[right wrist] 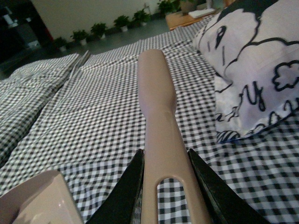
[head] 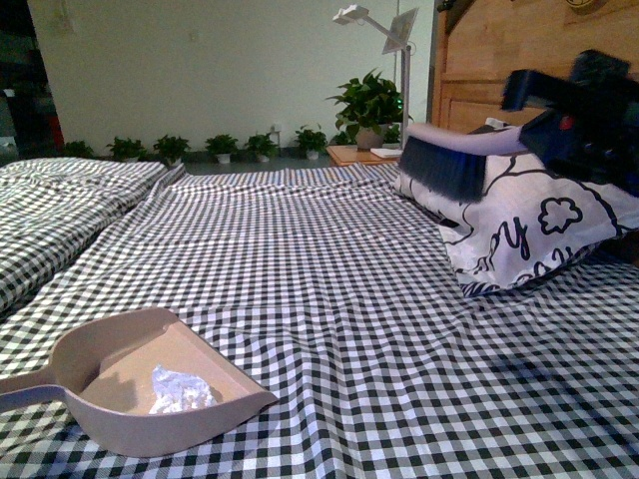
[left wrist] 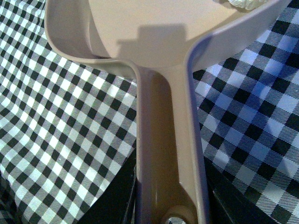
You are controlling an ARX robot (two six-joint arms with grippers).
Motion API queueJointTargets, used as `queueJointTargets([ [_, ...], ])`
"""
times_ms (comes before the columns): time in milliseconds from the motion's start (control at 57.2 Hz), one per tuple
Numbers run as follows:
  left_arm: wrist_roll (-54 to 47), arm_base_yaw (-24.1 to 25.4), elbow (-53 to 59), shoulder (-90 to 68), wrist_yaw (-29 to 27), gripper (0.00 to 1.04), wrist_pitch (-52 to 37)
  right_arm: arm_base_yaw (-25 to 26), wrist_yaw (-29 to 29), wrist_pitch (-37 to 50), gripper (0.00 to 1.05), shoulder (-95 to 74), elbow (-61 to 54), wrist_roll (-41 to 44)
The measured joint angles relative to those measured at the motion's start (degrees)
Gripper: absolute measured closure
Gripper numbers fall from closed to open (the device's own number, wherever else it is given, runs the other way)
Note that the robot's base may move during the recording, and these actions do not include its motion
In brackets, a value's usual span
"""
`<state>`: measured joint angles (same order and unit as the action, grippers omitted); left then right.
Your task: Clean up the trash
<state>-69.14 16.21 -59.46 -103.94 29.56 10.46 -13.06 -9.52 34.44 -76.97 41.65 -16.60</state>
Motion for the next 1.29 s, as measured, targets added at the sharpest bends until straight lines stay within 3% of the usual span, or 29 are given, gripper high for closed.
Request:
queueJointTargets([
  [682, 0.0, 0.0, 0.0, 0.0, 0.0, 0.77, 0.0, 4.8, -4.7, -0.7, 0.82, 12.1, -7.6, 4.0],
  [1294, 0.0, 0.0, 0.0, 0.0, 0.0, 0.77, 0.0, 4.9, -6.4, -0.7, 0.82, 12.0, -7.6, 4.0],
])
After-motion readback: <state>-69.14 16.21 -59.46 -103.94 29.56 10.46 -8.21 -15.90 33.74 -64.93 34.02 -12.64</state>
